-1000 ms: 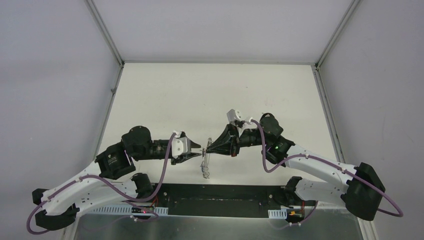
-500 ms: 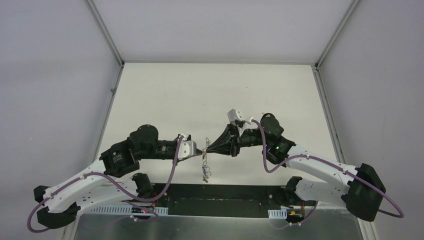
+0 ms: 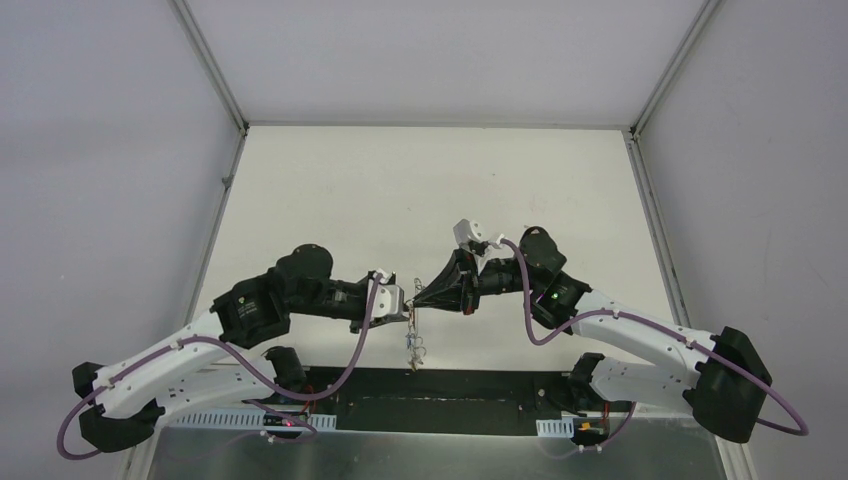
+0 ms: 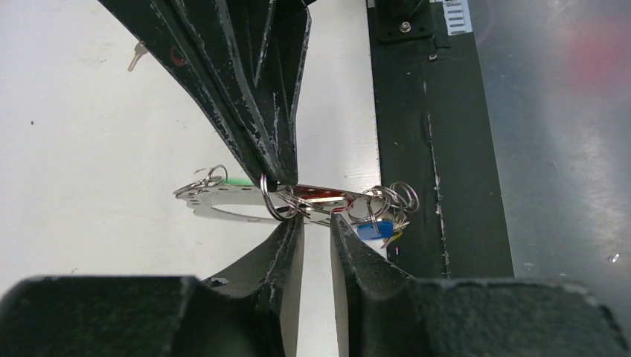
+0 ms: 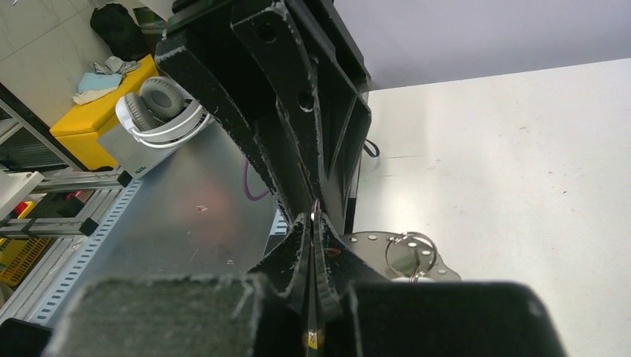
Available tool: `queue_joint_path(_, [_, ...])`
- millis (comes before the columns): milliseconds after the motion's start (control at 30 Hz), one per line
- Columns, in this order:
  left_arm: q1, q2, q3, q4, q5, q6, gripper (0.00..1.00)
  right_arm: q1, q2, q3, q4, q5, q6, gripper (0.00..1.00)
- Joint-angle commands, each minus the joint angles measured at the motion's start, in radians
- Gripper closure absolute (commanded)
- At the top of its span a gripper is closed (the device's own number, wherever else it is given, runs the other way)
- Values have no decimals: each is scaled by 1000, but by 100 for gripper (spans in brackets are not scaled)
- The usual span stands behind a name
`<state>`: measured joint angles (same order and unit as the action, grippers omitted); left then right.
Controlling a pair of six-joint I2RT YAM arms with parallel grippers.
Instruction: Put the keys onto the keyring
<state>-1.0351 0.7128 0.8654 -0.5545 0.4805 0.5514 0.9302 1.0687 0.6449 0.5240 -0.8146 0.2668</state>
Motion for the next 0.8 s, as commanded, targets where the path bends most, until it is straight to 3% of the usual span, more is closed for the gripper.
queue_joint_path(0, [-8, -33, 34, 9, -30, -29, 75, 4, -35, 24, 76, 16, -12, 100])
queue_joint_path(133, [-8, -75, 32, 8, -160, -112, 60, 4, -35, 24, 76, 14, -13, 100])
queue_joint_path(333, [-8, -98, 50, 8, -217, -203, 54, 4, -36, 22, 76, 11, -15, 100])
queue_joint_path(633, [-5, -18, 103, 0, -123, -294, 46, 4, -46, 9, 64, 16, -22, 100])
queue_joint_path(767, [36, 23, 128, 0, 1, -351, 45, 3, -61, -1, 48, 29, -35, 100])
